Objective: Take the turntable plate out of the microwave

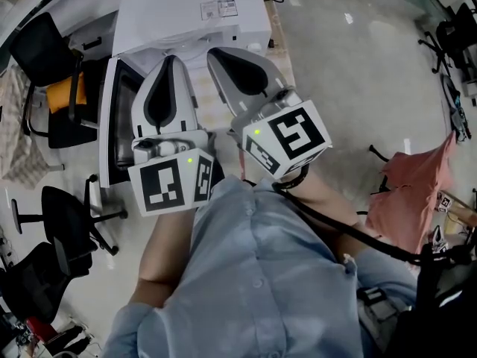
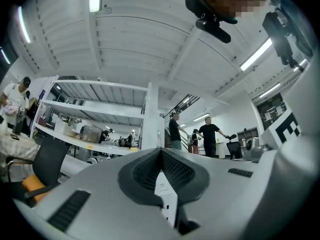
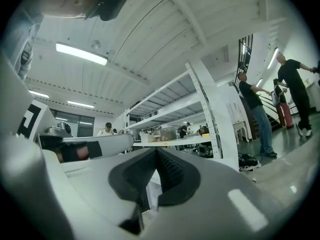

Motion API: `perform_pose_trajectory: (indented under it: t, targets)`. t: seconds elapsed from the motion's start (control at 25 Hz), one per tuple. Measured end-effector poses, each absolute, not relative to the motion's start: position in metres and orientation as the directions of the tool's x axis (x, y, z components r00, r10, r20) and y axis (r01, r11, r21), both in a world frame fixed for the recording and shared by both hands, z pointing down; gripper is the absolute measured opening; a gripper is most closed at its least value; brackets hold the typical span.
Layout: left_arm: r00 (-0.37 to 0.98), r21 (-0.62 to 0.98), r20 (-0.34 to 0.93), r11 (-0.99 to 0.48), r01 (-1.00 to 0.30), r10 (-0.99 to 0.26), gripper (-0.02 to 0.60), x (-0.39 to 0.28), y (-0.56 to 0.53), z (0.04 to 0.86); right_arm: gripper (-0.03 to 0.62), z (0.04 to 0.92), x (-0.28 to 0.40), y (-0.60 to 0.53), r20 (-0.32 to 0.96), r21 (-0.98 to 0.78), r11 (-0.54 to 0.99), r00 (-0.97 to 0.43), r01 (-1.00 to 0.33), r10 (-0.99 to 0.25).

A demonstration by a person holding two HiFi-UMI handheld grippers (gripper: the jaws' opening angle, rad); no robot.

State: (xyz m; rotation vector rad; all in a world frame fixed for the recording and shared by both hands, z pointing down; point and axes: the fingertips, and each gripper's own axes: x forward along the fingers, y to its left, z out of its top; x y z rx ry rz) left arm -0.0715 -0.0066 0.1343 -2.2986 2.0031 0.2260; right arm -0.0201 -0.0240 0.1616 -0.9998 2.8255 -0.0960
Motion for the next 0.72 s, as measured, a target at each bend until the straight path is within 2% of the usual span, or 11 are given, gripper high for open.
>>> perform_pose_trajectory:
  t: [0.72]
  targets:
    - [0.135, 0.037, -0.154, -0.142, -0.989, -0.979, 0.008, -0.0723, -0.0065, 0.1355, 0.0, 0.1554, -0.0236, -0.0194, -0.142, -0.098, 0.786, -0.773, -0.61, -0.618]
